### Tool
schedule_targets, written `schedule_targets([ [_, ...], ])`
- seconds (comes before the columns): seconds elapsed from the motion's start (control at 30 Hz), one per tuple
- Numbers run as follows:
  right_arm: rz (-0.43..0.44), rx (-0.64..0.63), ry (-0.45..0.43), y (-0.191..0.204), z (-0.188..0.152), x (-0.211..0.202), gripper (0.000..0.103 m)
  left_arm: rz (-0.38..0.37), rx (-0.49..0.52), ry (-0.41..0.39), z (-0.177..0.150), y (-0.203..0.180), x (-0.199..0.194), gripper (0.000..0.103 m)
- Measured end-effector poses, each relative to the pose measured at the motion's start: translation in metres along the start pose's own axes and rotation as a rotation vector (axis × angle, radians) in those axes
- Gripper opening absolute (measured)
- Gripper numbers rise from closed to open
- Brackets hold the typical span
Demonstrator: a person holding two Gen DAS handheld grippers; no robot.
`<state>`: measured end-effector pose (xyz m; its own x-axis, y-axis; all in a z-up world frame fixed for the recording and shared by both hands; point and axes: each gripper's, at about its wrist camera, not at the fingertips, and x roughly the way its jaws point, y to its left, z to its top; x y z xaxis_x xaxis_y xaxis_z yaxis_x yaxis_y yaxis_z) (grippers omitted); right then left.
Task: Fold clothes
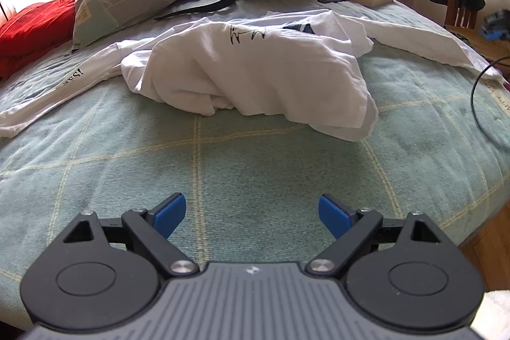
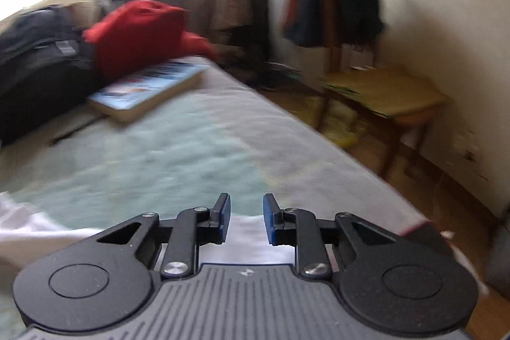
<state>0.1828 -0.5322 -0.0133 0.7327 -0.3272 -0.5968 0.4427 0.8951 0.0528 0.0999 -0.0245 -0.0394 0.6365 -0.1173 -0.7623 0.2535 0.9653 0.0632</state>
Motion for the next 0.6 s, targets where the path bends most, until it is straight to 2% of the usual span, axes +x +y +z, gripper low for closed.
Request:
schedule_targets([
  [0.2,0.281,-0.103,0.042,0.077,0.011,0.007,0.030,0.002,-0.014,0.001,0.003,0.007,0.002,0.090],
  [0.33,0.458,-0.136,0.101,0.137,0.014,0.016,0.032,0.015,-0.041,0.006,0.005,0.016,0.006,0.090],
  [0.5,0.678,-0.229,0.178,0.203,-0.005,0.001,0.034,0.021,-0.077,0.005,0.007,0.032,0.013,0.090],
  [0.6,0.787,-0.329,0.184,0.228,-0.024,-0.027,0.047,0.010,-0.094,0.013,0.007,0.041,0.022,0.092],
])
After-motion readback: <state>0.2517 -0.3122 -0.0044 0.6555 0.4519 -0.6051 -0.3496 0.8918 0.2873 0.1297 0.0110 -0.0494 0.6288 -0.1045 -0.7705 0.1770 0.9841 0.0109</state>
